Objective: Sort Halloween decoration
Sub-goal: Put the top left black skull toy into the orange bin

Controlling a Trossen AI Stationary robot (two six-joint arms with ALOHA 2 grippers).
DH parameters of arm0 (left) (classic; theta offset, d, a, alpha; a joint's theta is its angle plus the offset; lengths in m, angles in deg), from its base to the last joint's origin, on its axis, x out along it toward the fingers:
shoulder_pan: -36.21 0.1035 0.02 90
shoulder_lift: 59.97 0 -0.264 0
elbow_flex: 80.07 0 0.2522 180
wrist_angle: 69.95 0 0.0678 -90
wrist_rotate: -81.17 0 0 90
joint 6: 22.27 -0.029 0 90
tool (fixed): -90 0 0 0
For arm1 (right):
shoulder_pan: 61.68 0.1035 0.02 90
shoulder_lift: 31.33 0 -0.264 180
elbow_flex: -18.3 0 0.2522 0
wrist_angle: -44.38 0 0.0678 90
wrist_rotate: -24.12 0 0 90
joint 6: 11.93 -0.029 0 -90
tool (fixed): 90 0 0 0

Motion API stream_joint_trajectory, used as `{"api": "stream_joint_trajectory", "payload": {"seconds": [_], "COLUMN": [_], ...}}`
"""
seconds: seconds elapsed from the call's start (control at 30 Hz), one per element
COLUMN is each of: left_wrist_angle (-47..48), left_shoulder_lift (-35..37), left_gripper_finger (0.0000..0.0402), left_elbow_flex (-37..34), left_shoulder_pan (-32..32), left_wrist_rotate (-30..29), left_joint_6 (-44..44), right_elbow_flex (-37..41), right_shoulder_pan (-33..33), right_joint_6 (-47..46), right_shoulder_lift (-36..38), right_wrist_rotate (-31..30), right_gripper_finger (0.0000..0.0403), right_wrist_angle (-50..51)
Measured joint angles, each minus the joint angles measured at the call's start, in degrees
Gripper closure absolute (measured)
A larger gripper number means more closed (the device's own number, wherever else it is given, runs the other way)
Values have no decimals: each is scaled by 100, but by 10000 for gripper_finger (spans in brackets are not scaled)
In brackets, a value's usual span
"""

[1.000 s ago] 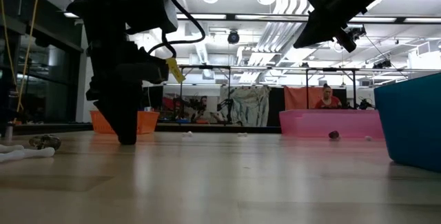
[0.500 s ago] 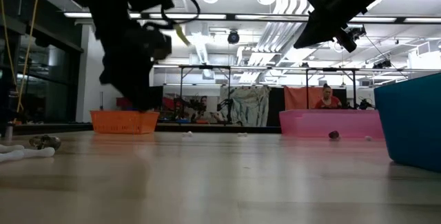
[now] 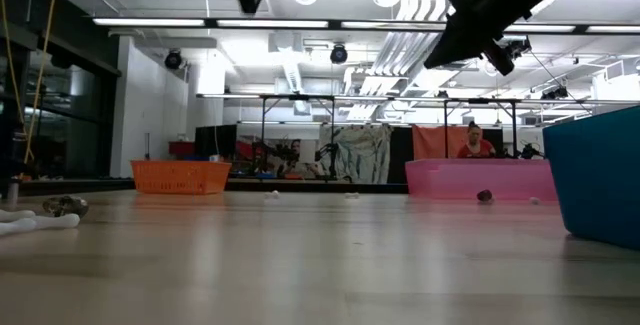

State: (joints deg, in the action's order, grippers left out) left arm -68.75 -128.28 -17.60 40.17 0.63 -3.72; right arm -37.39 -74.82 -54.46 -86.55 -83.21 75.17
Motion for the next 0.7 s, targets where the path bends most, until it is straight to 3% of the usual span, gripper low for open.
{"api": "stream_joint_trajectory", "payload": {"seconds": [0.13,0.43,0.7], "left_wrist_angle": [-829,-907,-780], "left_shoulder_lift": [177,309,309], "left_gripper_finger": [335,333,332], "left_elbow_flex": [7,7,7], "left_shoulder_pan": [16,22,22], "left_wrist_rotate": [344,-52,-320], "left_joint_6": [19,-323,-400], "right_elbow_flex": [0,0,-4], "right_shoulder_pan": [0,9,165], "right_joint_6": [573,1837,2104], "right_shoulder_lift": [-2,0,-116], "right_wrist_rotate": [562,2745,2939], "right_gripper_finger": [402,402,402], "right_wrist_angle": [-534,-2852,-3806]}}
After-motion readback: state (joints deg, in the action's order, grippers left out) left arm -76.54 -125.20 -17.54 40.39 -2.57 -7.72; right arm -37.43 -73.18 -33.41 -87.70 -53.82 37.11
